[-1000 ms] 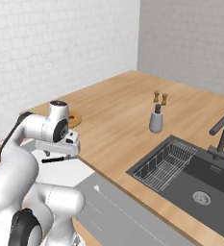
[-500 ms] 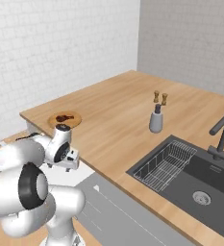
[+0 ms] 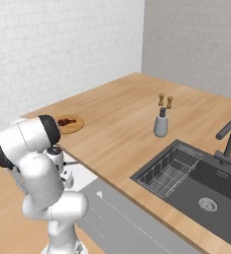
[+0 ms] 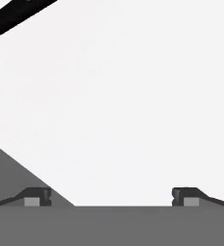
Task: Pick up the knife from the drawer and place it on the cutting board. Then place the meat from the plate to the cutting board.
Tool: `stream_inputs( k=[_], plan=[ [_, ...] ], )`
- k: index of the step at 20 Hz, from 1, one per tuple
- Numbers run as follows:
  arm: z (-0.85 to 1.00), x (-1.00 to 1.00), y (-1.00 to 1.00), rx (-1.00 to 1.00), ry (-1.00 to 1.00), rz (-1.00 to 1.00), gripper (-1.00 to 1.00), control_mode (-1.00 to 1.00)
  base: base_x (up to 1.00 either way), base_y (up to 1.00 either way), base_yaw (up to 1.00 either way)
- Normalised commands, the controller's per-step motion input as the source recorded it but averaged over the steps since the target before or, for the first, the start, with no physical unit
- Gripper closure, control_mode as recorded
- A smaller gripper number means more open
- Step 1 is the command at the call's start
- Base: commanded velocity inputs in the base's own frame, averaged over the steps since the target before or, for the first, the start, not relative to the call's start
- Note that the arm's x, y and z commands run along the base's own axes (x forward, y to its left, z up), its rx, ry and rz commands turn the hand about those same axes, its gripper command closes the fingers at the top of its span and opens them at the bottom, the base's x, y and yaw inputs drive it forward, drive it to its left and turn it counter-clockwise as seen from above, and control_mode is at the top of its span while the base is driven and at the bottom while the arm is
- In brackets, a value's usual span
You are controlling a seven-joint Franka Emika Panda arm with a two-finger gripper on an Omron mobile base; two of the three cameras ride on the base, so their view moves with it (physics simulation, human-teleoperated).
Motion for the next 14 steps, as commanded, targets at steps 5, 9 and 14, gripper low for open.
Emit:
stream_inputs(
  k=[5, 9, 14],
  plan=[
    [-0.46, -0.11, 0.40, 0.00, 0.04, -0.10, -1.00, -1.00, 0.00, 0.00, 0.00],
    [-0.14, -0.90, 0.65, 0.01, 0.07, -0.02, -1.00, -1.00, 0.00, 0.00, 0.00],
    [0.12, -1.00, 0.70, 0.01, 0.02, 0.00, -1.00, -1.00, 0.00, 0.00, 0.00]
  ],
)
